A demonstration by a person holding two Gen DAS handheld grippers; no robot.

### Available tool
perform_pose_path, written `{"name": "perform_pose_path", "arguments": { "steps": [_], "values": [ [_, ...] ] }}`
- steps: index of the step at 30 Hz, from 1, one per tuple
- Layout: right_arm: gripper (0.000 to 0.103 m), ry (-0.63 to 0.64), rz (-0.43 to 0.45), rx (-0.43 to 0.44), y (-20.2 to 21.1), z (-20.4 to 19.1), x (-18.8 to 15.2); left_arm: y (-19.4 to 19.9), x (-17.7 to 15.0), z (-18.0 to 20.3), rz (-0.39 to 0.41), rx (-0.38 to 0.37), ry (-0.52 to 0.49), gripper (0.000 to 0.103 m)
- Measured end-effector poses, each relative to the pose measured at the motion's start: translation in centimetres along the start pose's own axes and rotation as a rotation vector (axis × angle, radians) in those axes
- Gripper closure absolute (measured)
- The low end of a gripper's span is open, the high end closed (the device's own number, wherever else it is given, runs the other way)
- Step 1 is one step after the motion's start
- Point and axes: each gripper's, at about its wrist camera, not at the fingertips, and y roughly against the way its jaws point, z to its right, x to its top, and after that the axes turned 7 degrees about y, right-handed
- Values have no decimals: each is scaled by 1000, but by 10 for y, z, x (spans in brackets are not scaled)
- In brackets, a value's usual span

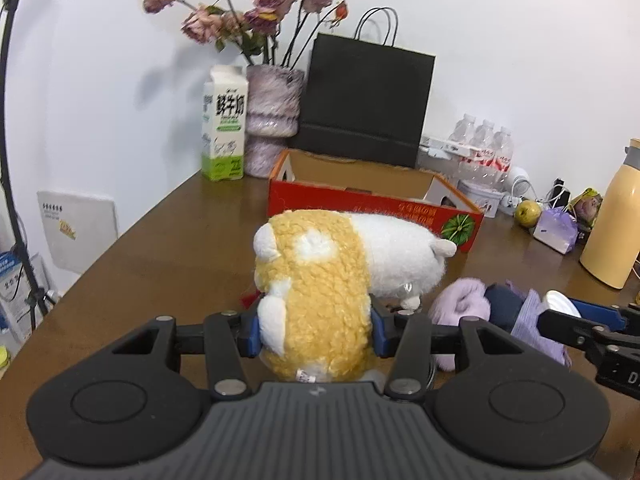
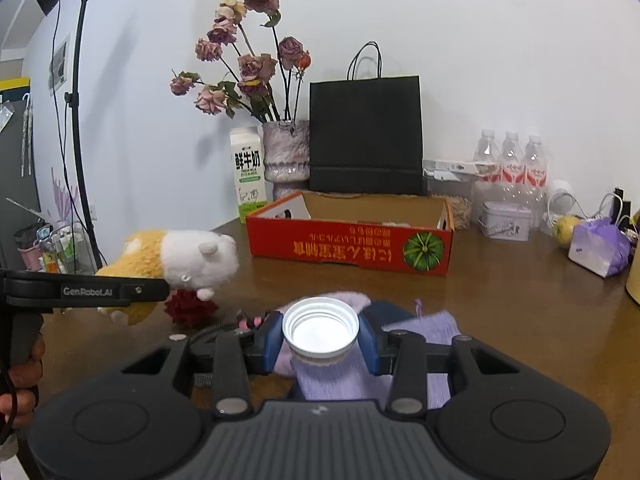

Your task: Organize objects

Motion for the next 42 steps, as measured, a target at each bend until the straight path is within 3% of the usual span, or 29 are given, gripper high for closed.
{"name": "perform_pose_path", "arguments": {
  "steps": [20, 42],
  "values": [
    [64, -1, 36, -22, -60, 18, 56, -60, 54, 23, 26, -40, -46, 54],
    [64, 26, 41, -57, -132, 43, 103, -117, 105, 45, 83, -27, -9, 54]
  ]
}}
